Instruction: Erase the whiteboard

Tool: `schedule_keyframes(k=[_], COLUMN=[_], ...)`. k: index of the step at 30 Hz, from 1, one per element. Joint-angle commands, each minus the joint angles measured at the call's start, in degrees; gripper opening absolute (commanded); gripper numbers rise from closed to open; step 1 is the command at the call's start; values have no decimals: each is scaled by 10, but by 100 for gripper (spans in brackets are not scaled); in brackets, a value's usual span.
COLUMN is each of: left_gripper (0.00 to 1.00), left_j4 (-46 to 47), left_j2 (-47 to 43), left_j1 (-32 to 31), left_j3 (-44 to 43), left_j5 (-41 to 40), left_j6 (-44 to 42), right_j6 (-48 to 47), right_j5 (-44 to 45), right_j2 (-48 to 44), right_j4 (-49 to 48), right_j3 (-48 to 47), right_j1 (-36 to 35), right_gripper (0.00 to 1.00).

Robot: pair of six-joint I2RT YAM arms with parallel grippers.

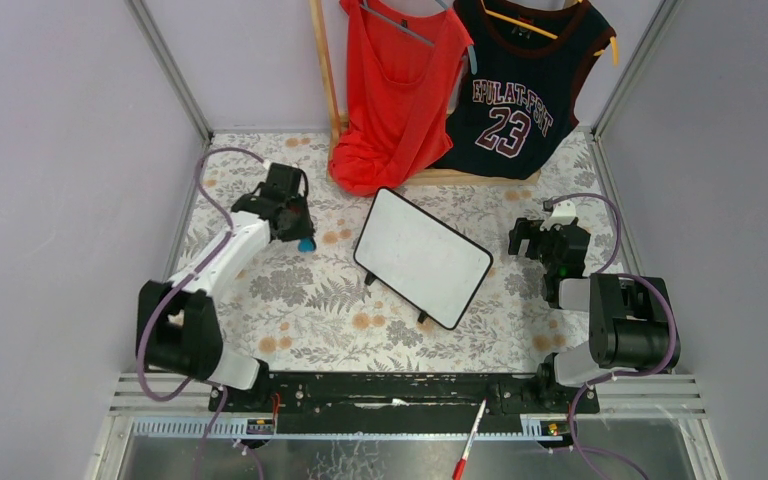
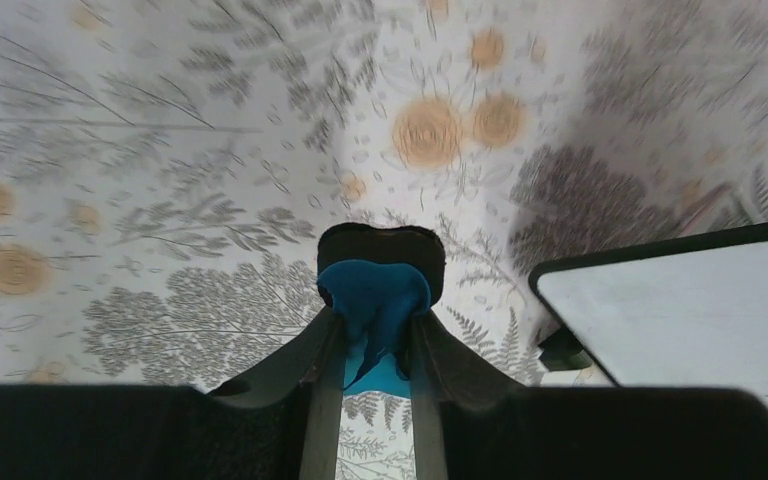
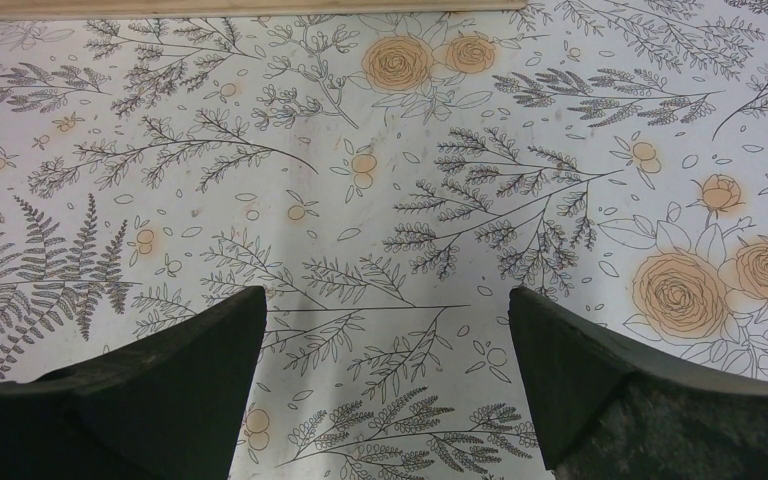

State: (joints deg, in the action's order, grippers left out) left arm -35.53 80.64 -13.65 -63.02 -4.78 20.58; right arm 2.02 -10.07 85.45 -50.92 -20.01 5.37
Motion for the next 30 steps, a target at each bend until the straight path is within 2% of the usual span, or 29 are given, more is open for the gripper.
schedule_keyframes(k=[1,7,19,21,30], left_gripper=[8,10,21,27,42], left_j4=[-28,-11,-14,-14,-9], left_j2=[61,117,180,179,167], left_j1=[3,3,4,4,4], left_j3=[3,17,13,12,15], left_j5=[94,110,120,120,128], left_j6=[-28,-38,-57,-56,-51], right_j6=[3,3,3,3,3], right_j5=[3,3,3,3,3], right_j2=[-1,-1,-1,-1,-1], right_j4=[-37,-37,-37,-37,-37], right_j3=[-6,-6,-6,-6,-6], right_j1=[1,1,0,1,1], right_gripper=[98,98,98,98,98])
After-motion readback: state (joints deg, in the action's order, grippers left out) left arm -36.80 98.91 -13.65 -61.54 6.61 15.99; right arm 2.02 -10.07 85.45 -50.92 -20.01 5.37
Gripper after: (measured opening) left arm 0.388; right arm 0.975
